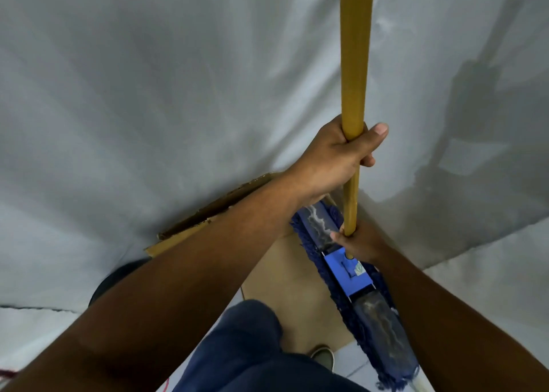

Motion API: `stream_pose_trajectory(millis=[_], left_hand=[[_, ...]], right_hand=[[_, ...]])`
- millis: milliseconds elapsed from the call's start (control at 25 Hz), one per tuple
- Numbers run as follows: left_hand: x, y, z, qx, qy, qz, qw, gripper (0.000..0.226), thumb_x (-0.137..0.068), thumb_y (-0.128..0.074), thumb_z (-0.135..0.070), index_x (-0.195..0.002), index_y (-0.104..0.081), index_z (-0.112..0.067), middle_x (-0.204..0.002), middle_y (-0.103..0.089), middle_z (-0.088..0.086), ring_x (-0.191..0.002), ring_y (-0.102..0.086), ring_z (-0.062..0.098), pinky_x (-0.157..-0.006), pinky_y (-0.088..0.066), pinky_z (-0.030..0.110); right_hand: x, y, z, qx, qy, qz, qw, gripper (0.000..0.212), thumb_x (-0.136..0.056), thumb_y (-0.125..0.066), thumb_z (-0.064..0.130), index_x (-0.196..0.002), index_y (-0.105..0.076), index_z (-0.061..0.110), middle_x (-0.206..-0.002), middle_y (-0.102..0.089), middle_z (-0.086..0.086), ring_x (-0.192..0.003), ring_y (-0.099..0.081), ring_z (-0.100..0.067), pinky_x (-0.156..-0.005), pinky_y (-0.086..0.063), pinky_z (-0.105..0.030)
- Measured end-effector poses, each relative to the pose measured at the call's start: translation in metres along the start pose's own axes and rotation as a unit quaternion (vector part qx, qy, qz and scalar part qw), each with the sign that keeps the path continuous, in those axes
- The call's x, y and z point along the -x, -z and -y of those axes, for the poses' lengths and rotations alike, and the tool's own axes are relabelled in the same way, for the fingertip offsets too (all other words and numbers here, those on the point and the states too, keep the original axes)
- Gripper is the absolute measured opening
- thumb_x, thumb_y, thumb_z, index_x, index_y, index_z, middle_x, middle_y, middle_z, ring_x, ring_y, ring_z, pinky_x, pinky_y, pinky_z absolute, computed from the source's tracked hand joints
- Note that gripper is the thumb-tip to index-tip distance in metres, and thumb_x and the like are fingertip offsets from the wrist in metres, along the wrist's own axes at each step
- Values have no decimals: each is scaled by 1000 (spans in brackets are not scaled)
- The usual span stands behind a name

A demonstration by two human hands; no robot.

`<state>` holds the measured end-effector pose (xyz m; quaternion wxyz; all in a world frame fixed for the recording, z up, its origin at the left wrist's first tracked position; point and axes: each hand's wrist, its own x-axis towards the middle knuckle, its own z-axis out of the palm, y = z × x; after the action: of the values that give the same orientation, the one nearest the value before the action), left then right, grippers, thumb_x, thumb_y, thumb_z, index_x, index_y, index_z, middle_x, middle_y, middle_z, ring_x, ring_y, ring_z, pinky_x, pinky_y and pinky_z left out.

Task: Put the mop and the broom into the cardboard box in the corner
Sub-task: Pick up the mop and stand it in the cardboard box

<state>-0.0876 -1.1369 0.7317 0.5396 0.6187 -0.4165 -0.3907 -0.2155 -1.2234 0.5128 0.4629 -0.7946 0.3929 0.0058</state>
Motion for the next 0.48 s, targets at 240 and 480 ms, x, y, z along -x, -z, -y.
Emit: stream_pose_trajectory(millis=[240, 480], left_hand=[[-26, -7, 38, -47, 23, 19, 998, 21, -96, -53, -25, -86, -51, -6, -82, -56, 15, -84, -61, 27, -86, -53, 39], [-70, 3, 51, -124, 10, 72, 990, 11, -96, -51, -20, -94, -52, -9, -97, -62, 24, -93, -61, 35, -85, -52, 48]], right_hand=[[-26, -2, 0, 14, 36, -32, 999, 42, -92, -62, 20, -53, -43, 19, -49, -42, 1, -46, -44, -12, -54, -34, -27], [-65, -4, -14, 0, 13, -31, 999, 22, -86, -65, 13, -65, -57, 15, -66, -60, -16, -67, -60, -27, -69, -49, -46]])
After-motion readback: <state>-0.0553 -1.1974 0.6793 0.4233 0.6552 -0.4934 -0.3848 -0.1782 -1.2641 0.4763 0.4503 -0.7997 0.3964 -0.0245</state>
